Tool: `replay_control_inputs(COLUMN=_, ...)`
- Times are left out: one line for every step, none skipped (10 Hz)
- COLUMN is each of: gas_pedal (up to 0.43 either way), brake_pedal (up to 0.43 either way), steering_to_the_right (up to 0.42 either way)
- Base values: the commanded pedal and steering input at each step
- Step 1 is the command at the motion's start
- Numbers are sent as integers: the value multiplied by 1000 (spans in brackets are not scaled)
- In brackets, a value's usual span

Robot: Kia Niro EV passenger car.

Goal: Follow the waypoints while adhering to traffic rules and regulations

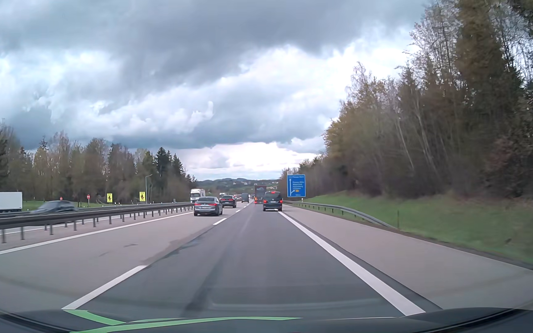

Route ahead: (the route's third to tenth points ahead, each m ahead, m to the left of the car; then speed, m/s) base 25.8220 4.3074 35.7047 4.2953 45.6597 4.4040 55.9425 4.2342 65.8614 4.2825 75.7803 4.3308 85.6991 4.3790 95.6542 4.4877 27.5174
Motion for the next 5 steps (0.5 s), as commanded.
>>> replay_control_inputs(gas_pedal=0, brake_pedal=0, steering_to_the_right=-3)
replay_control_inputs(gas_pedal=0, brake_pedal=6, steering_to_the_right=-3)
replay_control_inputs(gas_pedal=0, brake_pedal=61, steering_to_the_right=-2)
replay_control_inputs(gas_pedal=0, brake_pedal=79, steering_to_the_right=-2)
replay_control_inputs(gas_pedal=0, brake_pedal=104, steering_to_the_right=-3)
